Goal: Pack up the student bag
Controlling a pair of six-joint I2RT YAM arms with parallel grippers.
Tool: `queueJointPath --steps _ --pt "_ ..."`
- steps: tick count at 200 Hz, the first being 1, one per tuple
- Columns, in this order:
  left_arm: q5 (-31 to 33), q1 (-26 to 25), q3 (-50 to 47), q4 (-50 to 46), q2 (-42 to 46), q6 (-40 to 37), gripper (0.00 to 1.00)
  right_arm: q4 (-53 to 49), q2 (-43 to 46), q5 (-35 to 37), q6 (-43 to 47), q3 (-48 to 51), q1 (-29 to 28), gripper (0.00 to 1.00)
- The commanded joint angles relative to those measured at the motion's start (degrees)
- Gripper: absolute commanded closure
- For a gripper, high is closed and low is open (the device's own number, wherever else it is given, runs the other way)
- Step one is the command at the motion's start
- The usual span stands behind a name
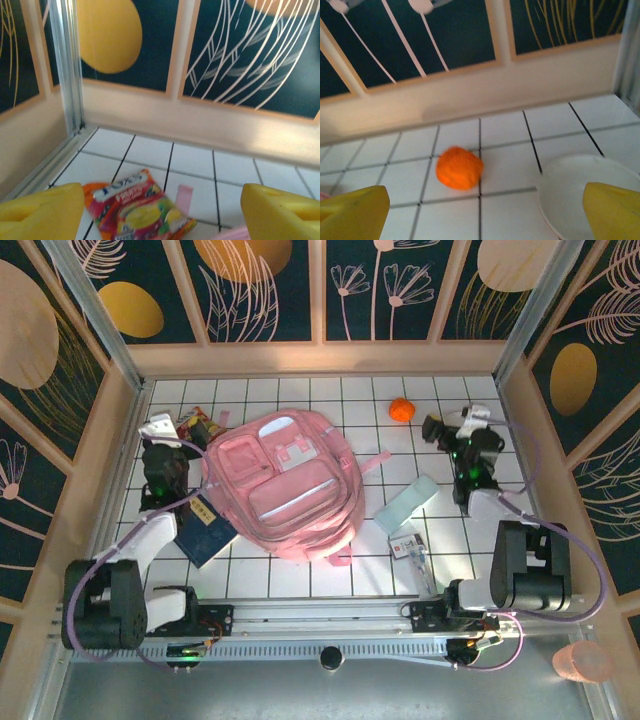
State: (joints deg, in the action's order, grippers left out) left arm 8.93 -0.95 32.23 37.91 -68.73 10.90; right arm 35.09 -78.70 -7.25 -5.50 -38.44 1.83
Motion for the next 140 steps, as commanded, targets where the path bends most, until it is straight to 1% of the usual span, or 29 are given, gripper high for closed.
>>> queueJointPath --steps 1,11,32,45,55,63,72,78,84,100,112,119,126,140 --pt "-3.9 0.3 5.3 -19.0 2.0 11.0 0.23 -21.7 0.0 -2.4 -4.0 -9.2 -3.0 0.01" --pt "-6.6 0.2 6.3 -22.6 2.4 15.5 0.26 -26.0 -0.5 -1.6 -5.2 -12.4 -5.4 0.01" --pt "-11.8 0.2 5.1 -27.7 2.9 23.4 0.31 -33.6 -1.3 -3.6 -7.6 -17.2 -11.3 0.01" --pt "-15.0 0.2 3.0 -29.2 3.4 25.7 0.36 -36.2 -0.9 -3.9 -10.6 -17.6 -15.4 0.01" --pt "-16.6 0.2 1.0 -30.1 4.0 27.3 0.37 -37.1 -0.3 -3.9 -14.8 -16.5 -18.3 0.02" --pt "-18.1 0.2 -0.6 -30.6 4.5 28.3 0.39 -37.0 0.5 -4.2 -17.7 -15.0 -20.4 0.08" --pt "-20.0 0.2 -2.4 -31.0 5.0 28.7 0.42 -37.0 1.3 -4.0 -21.0 -13.1 -22.9 0.12" --pt "-21.0 0.2 -3.4 -31.3 5.2 28.8 0.45 -36.8 1.6 -4.4 -22.6 -12.0 -24.6 0.18" --pt "-21.7 0.1 -4.6 -31.3 5.3 29.0 0.47 -36.8 1.7 -4.3 -24.4 -10.9 -26.2 0.21" --pt "-24.8 0.1 -7.8 -29.0 5.5 29.8 0.53 -36.6 1.4 -4.1 -28.1 -9.1 -30.4 0.31" --pt "-26.9 0.0 -9.4 -26.9 5.2 30.6 0.56 -37.0 0.8 -3.5 -30.7 -8.3 -32.8 0.36" --pt "-27.6 -0.1 -10.0 -25.9 4.9 30.9 0.57 -37.2 0.4 -3.1 -32.6 -7.7 -34.4 0.37" --pt "-27.7 -0.4 -10.3 -25.1 4.5 31.1 0.57 -36.7 0.0 -3.3 -34.0 -6.9 -35.2 0.38" --pt "-28.2 -0.9 -10.7 -23.2 3.3 31.4 0.59 -35.2 -1.1 -4.4 -36.6 -5.3 -36.1 0.44"
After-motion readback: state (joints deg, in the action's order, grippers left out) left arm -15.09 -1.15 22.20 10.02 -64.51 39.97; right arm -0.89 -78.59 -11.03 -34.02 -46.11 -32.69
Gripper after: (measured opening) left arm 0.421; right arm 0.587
